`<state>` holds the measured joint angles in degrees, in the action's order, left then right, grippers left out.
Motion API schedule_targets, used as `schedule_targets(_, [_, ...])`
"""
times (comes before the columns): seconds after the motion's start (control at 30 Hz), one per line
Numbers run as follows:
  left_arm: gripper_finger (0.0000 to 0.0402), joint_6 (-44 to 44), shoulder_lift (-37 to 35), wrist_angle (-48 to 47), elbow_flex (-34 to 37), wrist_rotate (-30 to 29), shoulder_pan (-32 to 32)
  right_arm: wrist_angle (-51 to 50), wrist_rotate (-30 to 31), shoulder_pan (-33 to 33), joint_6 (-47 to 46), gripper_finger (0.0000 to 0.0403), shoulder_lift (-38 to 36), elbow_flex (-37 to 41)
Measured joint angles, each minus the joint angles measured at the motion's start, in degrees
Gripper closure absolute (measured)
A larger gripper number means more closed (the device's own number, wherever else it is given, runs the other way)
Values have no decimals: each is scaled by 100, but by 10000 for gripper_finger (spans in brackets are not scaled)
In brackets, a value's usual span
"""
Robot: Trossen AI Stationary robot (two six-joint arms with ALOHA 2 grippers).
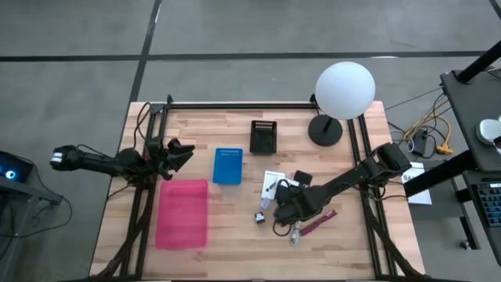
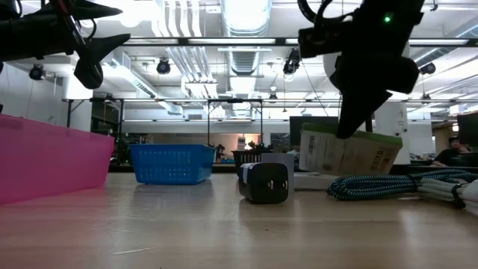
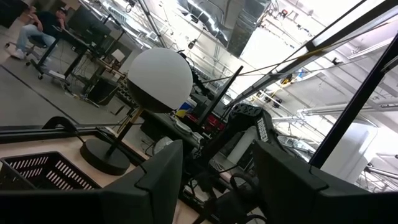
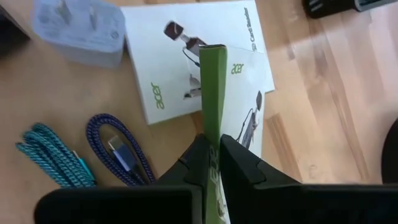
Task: Pick and place items into bin
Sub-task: Put the right card reader box into the blue bin
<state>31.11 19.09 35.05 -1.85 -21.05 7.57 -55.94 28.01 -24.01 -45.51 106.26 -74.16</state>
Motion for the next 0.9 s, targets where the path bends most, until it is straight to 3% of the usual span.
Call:
schedule_targets(0.63, [219,-57,47,-2,0,220,-2,-243,-2,0,72,385,-7,-892])
schedule_targets(0.9, [219,-758,310,54,-45,1005,0,-233,2,2,339,385,-13,-1524])
